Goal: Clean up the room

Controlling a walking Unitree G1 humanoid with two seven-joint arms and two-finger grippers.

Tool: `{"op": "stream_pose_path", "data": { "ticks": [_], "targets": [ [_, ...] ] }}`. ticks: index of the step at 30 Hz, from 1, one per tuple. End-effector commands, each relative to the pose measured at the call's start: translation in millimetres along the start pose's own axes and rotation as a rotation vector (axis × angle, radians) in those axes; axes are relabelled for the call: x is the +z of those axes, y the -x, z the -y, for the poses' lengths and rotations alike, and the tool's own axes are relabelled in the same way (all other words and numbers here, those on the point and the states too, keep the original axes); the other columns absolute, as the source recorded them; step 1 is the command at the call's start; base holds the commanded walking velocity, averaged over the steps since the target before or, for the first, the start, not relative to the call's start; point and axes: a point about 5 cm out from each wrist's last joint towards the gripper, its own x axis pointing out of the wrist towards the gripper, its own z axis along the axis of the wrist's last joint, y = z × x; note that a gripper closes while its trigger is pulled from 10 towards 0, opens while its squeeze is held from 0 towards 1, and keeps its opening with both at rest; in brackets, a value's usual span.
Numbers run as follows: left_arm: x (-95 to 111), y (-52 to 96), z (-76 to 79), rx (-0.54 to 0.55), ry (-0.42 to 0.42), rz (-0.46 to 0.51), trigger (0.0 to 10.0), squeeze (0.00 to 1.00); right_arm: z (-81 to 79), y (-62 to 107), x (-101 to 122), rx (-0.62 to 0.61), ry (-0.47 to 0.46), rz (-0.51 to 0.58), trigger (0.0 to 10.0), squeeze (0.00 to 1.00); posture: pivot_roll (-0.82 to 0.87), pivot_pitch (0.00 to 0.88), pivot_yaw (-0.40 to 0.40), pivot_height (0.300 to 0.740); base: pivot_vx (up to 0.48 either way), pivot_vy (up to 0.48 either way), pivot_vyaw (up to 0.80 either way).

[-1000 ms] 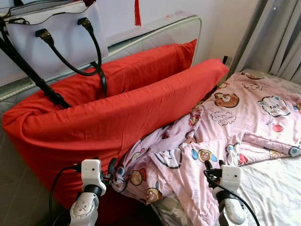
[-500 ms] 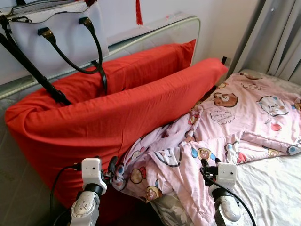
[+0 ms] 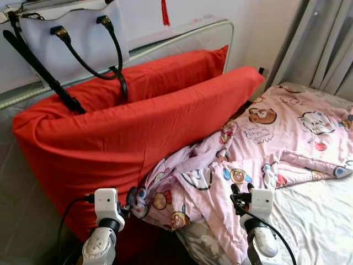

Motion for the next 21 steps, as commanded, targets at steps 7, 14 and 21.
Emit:
{"op": "stream_pose_path", "data": {
  "ticks": [7,14,21],
  "targets": [
    [-1.0,3.0,-0.5,-0.005,-0.010,-0.010,10.0,0.00,-0.6,-1.8,0.2,0.021,0.002,-0.012,10.0,0.00,-0.04,0.000,-0.014,0.652,0.000,0.000,0.00],
    [-2.3,4.6,-1.4,-0.007,-0.011,-0.017,10.0,0.00,-0.5,-0.9,-2.4,0.018,-0.011,-0.025,10.0,0.04,-0.04,0.000,-0.013,0.652,0.000,0.000,0.00],
    [-3.6,5.7,-1.0,-0.010,-0.010,-0.025,10.0,0.00,0.8,-1.0,-3.8,0.022,-0.020,-0.034,10.0,1.00,-0.04,0.000,-0.013,0.652,0.000,0.000,0.00]
  ]
}}
